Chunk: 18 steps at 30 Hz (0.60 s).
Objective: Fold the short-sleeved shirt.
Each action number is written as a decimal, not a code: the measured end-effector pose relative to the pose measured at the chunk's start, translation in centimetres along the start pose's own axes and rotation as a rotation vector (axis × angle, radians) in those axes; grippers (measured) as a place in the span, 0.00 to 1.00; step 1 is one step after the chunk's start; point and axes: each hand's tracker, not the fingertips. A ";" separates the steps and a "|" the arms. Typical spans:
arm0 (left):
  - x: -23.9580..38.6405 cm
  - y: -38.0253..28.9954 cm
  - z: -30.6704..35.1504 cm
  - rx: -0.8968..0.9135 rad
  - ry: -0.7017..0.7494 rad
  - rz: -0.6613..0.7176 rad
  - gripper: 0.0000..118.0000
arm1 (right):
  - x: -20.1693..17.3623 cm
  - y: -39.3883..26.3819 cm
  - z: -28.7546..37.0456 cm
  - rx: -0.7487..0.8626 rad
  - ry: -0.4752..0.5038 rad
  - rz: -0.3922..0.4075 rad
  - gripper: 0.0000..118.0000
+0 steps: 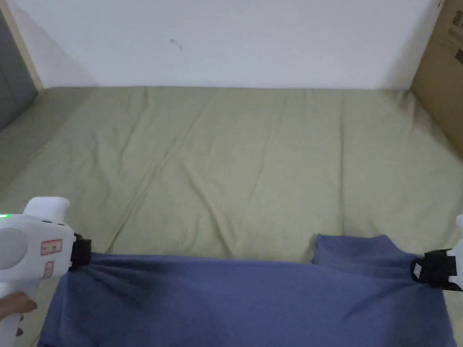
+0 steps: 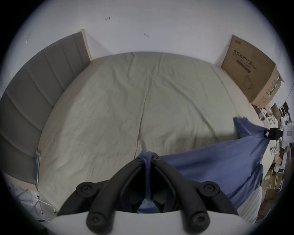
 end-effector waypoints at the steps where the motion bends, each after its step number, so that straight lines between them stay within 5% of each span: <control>1: -0.2 -0.7 1.4 0.015 -0.015 0.003 0.02 | 0.0 -0.7 1.3 0.006 0.008 -0.003 0.05; 8: -2.5 -8.5 8.1 0.029 -0.053 0.057 0.02 | 0.2 -9.7 9.2 0.011 0.075 -0.003 0.05; 14: -3.6 -16.0 6.7 -0.050 -0.060 0.097 0.03 | 0.2 -19.3 8.2 -0.134 0.035 -0.015 0.05; 16: -4.0 -17.7 5.5 -0.061 -0.053 0.132 0.16 | 0.5 -21.3 6.6 -0.141 0.008 -0.039 0.05; 17: -4.3 -18.4 5.0 -0.084 -0.038 0.168 0.33 | 0.5 -22.0 5.8 -0.116 -0.035 -0.036 0.06; 18: -4.6 -18.9 4.6 -0.088 -0.038 0.191 0.62 | 0.3 -22.4 5.3 -0.089 -0.069 -0.020 0.21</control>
